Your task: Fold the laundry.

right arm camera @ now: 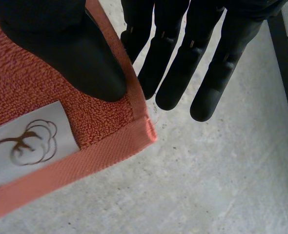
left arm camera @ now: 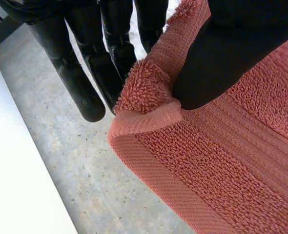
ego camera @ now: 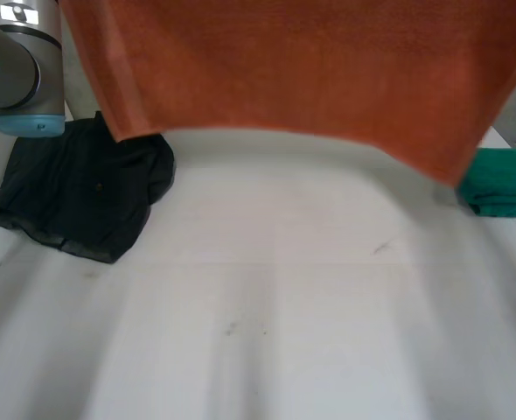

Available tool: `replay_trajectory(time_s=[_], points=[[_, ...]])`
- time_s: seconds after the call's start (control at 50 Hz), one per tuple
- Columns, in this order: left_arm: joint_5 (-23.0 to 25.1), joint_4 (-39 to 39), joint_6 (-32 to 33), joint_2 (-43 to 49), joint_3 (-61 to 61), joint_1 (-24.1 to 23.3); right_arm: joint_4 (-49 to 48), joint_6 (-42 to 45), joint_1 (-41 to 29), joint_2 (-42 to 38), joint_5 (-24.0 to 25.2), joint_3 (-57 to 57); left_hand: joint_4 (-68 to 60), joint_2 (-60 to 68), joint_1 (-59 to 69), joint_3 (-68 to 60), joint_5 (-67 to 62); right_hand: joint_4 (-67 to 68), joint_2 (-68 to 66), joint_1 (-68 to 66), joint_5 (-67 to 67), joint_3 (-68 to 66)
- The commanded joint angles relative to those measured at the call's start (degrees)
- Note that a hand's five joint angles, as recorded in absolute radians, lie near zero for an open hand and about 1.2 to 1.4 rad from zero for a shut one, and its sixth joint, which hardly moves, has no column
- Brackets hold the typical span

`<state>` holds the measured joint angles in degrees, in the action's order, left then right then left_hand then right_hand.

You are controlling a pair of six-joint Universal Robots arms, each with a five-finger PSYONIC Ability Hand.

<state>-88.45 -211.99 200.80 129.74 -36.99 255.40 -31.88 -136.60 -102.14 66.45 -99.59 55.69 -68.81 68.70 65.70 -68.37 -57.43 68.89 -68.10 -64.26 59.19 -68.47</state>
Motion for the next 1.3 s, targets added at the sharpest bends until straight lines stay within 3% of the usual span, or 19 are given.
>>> replay_trajectory(time_s=[0.02,0.14,0.26,0.42,0.48,0.6,0.72,0.76,0.88,1.0,1.1,1.3], points=[[0.56,1.22,-4.01,-1.50,-11.95,0.01,1.39,-1.30,0.10,0.09,1.15,7.40,-11.19,11.30,14.30,-11.63,-12.57,11.11,-11.90,-15.74,10.81,-11.53],[1.79,0.61,-4.63,-3.70,-27.85,0.10,2.53,-2.62,0.97,-0.44,3.08,16.10,-11.19,11.30,14.30,-11.63,-12.57,11.11,-11.90,-15.74,10.81,-11.53],[6.44,0.96,-4.45,-5.19,-41.04,-0.25,4.99,-3.58,4.23,-0.70,7.56,27.44,-11.19,11.30,14.30,-11.63,-12.57,11.11,-11.90,-15.74,10.81,-11.53],[7.94,4.99,-3.22,-15.73,-58.79,0.37,14.81,-2.10,6.86,2.27,12.22,36.59,-11.19,11.30,14.30,-11.63,-12.57,11.11,-11.90,-15.74,10.81,-11.53],[7.94,10.52,-0.77,-22.93,-64.60,0.63,24.65,-0.34,8.53,8.25,14.42,38.70,-11.19,11.30,14.30,-11.63,-12.57,11.11,-11.90,-15.74,10.81,-11.53],[7.94,29.58,8.45,-37.35,-71.64,3.18,47.04,5.45,13.54,18.43,16.79,41.42,-11.19,11.30,14.30,-11.63,-12.57,11.11,-11.90,-15.74,10.81,-11.53],[8.47,52.24,20.48,-42.90,-74.54,3.97,59.47,15.56,15.83,25.92,16.88,44.67,-11.19,11.30,14.30,-11.63,-12.57,11.11,-11.90,-15.74,10.81,-11.53],[9.00,54.57,22.53,-42.90,-74.81,4.14,60.10,18.98,16.71,27.24,16.88,45.99,-11.19,11.30,14.30,-11.63,-12.57,11.11,-11.90,-15.74,10.81,-11.53],[10.32,46.33,23.41,-38.52,-73.67,4.32,55.98,18.83,16.18,26.02,16.88,47.75,-11.19,11.30,14.30,-11.63,-12.57,11.11,-11.90,-15.74,10.81,-11.53],[9.61,36.22,22.71,-28.60,-67.00,2.83,47.54,15.05,15.83,15.22,15.57,46.35,-11.19,11.30,14.30,-11.63,-12.57,11.11,-11.90,-15.74,10.81,-11.53],[9.53,32.87,20.08,-21.03,-58.21,2.48,43.23,13.12,12.85,9.68,13.46,42.05,-11.19,11.30,14.30,-11.63,-12.57,11.11,-11.90,-15.74,10.81,-11.53],[8.39,26.46,14.37,-7.40,-24.48,-0.51,32.16,4.24,2.39,0.79,2.21,11.66,-11.19,11.30,14.30,-11.63,-12.57,11.11,-11.90,-15.74,10.81,-11.53]])
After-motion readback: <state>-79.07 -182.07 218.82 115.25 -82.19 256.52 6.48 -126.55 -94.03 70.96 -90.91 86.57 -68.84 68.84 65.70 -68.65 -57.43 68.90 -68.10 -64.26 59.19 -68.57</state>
